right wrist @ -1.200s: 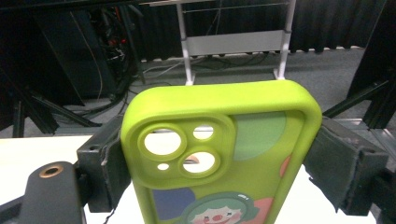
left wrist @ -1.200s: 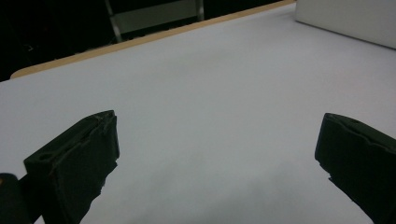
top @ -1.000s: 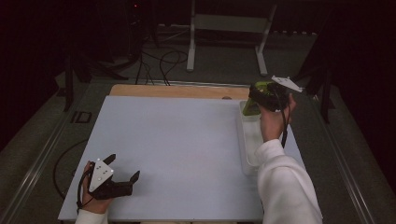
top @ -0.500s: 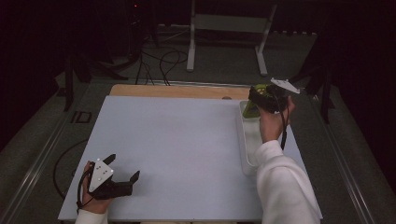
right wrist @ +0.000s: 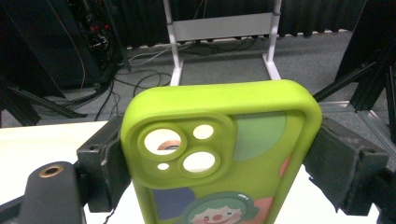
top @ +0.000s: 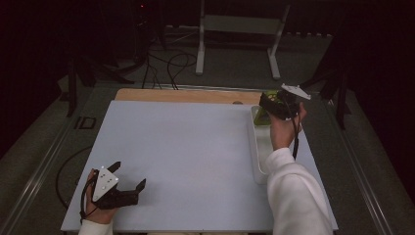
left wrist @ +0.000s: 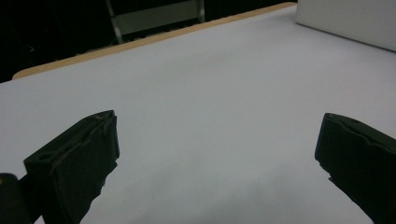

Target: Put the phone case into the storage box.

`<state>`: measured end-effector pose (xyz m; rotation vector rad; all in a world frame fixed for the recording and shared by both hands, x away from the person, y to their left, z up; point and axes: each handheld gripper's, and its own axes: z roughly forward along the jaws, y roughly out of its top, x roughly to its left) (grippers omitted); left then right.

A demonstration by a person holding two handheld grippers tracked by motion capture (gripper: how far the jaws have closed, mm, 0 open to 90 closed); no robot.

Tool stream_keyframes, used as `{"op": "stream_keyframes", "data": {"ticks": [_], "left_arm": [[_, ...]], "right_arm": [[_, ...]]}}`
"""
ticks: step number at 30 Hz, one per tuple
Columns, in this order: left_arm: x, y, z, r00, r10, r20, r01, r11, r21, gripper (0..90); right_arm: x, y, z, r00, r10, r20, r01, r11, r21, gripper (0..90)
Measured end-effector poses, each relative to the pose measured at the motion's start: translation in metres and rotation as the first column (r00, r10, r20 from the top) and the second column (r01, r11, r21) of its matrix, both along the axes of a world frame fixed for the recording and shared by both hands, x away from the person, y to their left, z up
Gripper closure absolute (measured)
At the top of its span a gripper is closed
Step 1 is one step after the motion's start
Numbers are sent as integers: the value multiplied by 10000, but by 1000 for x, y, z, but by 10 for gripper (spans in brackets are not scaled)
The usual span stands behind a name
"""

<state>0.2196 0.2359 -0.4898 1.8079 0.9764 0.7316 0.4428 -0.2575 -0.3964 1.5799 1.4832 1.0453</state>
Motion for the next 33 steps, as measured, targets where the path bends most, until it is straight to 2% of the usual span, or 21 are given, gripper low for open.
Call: {"op": "stream_keyframes", "data": {"ticks": [29,33], "left_arm": [[-1,0,0,10000,-1,14,1,10000,-4,4],[-1,0,-1,10000,-1,6,1,10000,-12,4]], "right_arm": [[6,4,-13,9998,-52,-199,50,10000,-84,161],[7,3,-17,9996,-104,-270,105,9999,30,161]]}}
